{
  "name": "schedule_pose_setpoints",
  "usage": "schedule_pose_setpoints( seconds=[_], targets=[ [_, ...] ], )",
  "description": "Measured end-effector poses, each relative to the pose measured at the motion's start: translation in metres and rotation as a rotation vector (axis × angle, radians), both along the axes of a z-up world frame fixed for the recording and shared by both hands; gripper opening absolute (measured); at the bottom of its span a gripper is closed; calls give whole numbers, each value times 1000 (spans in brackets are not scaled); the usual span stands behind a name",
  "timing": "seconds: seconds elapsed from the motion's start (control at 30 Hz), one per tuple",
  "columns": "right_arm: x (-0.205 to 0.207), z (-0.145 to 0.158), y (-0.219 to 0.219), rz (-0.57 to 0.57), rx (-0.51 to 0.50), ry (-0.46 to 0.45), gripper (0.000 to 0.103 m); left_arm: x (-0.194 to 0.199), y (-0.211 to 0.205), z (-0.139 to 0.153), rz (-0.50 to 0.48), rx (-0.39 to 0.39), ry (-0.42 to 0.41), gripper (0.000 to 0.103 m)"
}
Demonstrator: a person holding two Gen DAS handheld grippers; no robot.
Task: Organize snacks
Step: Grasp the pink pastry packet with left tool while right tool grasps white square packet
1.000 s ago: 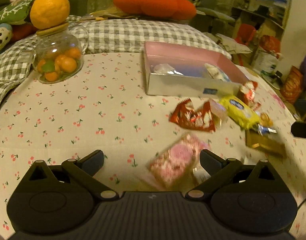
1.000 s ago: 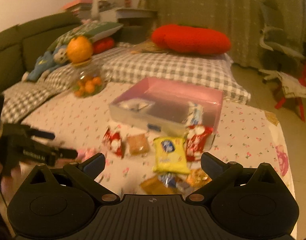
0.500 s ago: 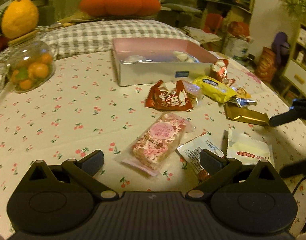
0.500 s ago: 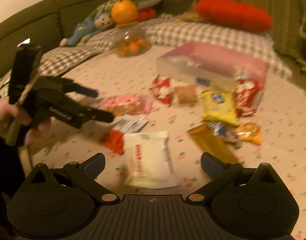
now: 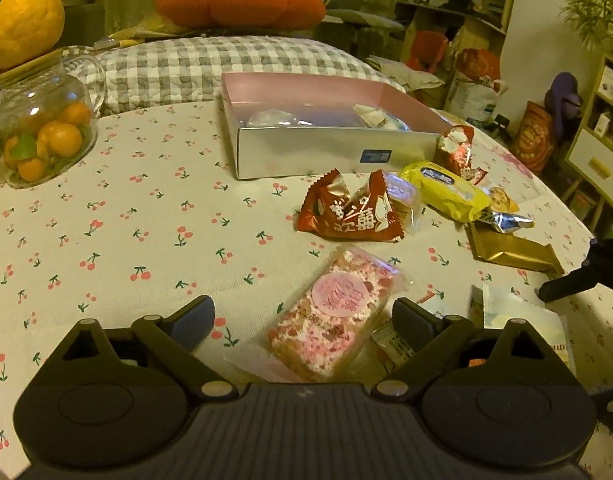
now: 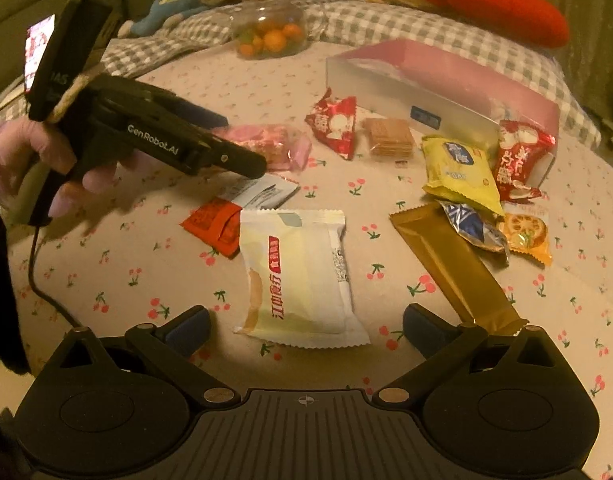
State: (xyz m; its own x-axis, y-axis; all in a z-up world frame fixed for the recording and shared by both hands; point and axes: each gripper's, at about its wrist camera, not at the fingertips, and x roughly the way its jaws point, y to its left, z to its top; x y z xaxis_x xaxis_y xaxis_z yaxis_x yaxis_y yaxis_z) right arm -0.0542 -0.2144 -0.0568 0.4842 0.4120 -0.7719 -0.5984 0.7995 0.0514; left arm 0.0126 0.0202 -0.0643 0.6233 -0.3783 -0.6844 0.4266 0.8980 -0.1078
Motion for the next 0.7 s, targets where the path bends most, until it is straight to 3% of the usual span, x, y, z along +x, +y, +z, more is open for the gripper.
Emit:
schedule_pose_setpoints(
  seconds=[0.27,0.37,0.47,0.7],
  targets=[
    [7,1,4,-14,-4,-2,103,2,5,6,16,-57,25,61],
    [7,2,5,-8,0,-6,99,2,5,7,25,-73,40,53],
    [6,4,6,-2,6,-10,91,2,5,9,37,-70,48,44],
    [5,8,8,12,21,-18,65,3,8,11,79,-84,70,33]
  ],
)
